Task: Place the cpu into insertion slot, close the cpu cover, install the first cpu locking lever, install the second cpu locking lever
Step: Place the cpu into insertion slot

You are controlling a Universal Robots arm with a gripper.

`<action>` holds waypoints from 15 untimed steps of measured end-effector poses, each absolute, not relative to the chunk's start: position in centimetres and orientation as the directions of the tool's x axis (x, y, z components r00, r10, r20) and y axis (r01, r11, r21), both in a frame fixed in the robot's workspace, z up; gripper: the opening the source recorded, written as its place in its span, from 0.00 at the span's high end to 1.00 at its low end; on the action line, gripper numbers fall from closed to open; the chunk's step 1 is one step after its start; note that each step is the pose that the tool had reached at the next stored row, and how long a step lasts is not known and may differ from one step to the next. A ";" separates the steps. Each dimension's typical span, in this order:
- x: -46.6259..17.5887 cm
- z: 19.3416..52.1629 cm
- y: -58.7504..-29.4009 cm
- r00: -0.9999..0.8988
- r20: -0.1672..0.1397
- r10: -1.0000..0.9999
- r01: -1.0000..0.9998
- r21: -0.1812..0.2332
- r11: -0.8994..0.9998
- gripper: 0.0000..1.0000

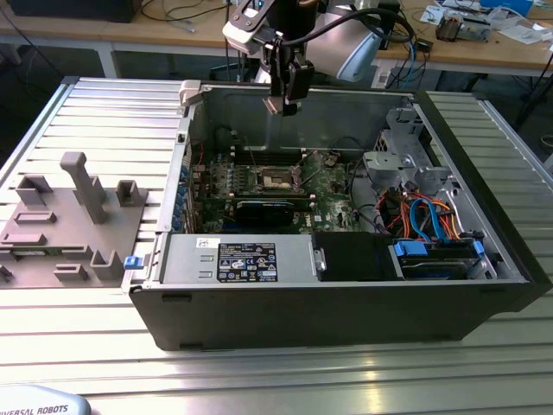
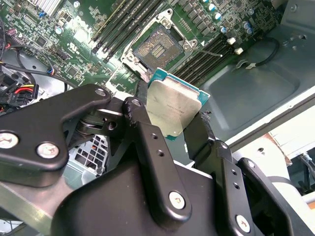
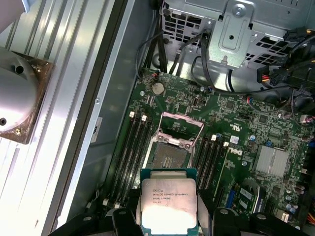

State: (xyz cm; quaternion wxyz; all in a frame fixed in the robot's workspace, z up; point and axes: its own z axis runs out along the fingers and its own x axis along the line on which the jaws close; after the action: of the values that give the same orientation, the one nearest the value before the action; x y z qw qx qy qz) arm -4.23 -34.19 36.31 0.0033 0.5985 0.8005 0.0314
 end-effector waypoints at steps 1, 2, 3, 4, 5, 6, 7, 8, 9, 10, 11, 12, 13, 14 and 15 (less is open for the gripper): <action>-4.2 36.3 -34.2 -0.283 0.032 0.959 0.958 0.054 0.281 0.46; -4.2 36.3 -34.2 -0.283 0.032 0.959 0.958 0.054 0.281 0.46; -4.2 36.3 -34.2 -0.282 0.032 0.959 0.958 0.054 0.280 0.46; -4.2 36.3 -34.2 -0.282 0.032 0.959 0.959 0.054 0.280 0.46; -4.2 36.3 -34.2 -0.281 0.032 0.959 0.959 0.054 0.279 0.46; -4.2 36.3 -34.2 -0.280 0.032 0.959 0.959 0.054 0.278 0.46; -4.2 36.3 -34.2 -0.280 0.032 0.959 0.959 0.054 0.278 0.46; -4.2 36.3 -34.2 -0.279 0.032 0.960 0.959 0.054 0.277 0.46; -4.2 36.3 -34.2 -0.278 0.032 0.960 0.960 0.054 0.276 0.46; -4.2 36.3 -34.2 -0.278 0.032 0.960 0.960 0.054 0.276 0.46; -4.2 36.3 -34.2 -0.277 0.032 0.960 0.960 0.054 0.275 0.46; -4.2 36.3 -34.2 -0.277 0.032 0.960 0.960 0.054 0.275 0.46; -4.2 36.3 -34.2 -0.276 0.032 0.961 0.960 0.054 0.274 0.46; -4.2 36.3 -34.2 -0.275 0.032 0.961 0.960 0.054 0.274 0.46; -4.2 36.3 -34.2 -0.275 0.032 0.961 0.960 0.054 0.273 0.46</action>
State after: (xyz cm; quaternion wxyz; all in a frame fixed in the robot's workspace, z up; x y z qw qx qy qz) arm -4.23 -34.19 36.31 0.0035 0.6020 0.7979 0.0314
